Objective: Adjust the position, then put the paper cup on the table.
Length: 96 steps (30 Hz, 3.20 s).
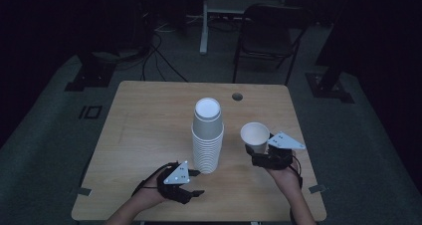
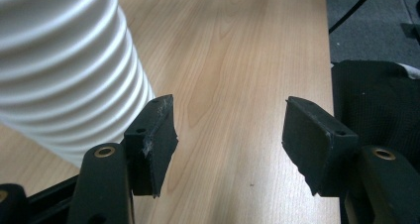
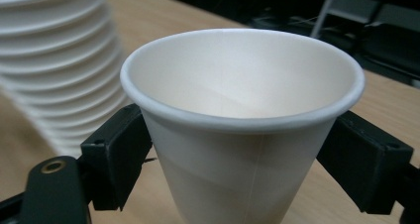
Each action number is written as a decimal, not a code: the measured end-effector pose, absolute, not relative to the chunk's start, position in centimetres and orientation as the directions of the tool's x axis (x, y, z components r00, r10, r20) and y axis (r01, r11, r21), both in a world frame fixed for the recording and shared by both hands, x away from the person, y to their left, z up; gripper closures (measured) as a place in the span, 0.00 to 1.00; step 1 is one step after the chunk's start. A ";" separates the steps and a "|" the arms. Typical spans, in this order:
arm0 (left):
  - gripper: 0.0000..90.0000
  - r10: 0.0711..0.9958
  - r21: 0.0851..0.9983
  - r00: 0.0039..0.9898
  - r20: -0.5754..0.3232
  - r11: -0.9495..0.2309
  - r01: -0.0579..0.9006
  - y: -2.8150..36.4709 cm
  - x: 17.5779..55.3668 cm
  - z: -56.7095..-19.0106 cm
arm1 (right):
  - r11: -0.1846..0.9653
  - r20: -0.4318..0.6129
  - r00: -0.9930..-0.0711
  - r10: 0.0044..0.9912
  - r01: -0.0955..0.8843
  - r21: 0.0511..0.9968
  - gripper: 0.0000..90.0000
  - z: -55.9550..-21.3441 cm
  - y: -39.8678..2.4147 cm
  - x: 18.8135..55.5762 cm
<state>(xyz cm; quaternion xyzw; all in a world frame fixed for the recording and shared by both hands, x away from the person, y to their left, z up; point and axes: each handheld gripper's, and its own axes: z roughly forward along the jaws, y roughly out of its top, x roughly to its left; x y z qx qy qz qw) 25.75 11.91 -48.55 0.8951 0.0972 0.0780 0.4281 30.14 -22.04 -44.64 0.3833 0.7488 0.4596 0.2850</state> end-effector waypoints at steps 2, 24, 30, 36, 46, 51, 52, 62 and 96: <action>0.42 0.248 0.786 0.968 0.040 -0.606 0.123 12.1 25.8 -48.8 | 0.253 -0.067 -0.508 0.859 0.308 0.917 0.18 -44.9 -22.3 30.6; 0.00 0.683 0.770 0.696 -0.222 -0.316 0.555 18.6 27.6 -52.9 | 0.132 -0.033 -0.375 0.927 0.240 0.962 0.17 -46.5 -21.9 34.7; 0.00 0.754 0.776 0.630 -0.183 -0.283 0.564 20.3 27.3 -53.6 | 0.131 -0.040 -0.353 0.935 0.240 0.962 0.17 -46.9 -21.7 35.6; 0.00 0.805 0.792 0.575 -0.144 -0.255 0.554 21.4 26.8 -54.0 | 0.125 -0.039 -0.322 0.946 0.253 0.959 0.17 -47.5 -21.9 36.5; 0.00 0.855 0.788 0.502 -0.132 -0.217 0.577 23.4 26.8 -53.9 | 0.122 -0.027 -0.293 0.956 0.312 0.942 0.17 -49.1 -22.0 37.9; 0.00 0.875 0.792 0.465 -0.135 -0.186 0.581 24.4 26.6 -53.9 | 0.120 -0.017 -0.294 0.956 0.337 0.934 0.17 -49.8 -22.1 38.3; 0.00 0.878 0.792 0.459 -0.135 -0.183 0.583 24.5 26.6 -53.9 | 0.117 -0.010 -0.296 0.955 0.347 0.931 0.17 -50.0 -22.2 38.4; 0.00 0.887 0.793 0.440 -0.143 -0.164 0.587 25.3 26.3 -54.1 | 0.114 0.000 -0.282 0.959 0.388 0.915 0.17 -51.6 -22.3 39.2; 0.00 0.890 0.788 0.440 -0.121 -0.184 0.588 25.4 26.3 -54.2 | 0.165 -0.013 -0.360 0.933 0.393 0.905 0.11 -53.0 -24.3 36.3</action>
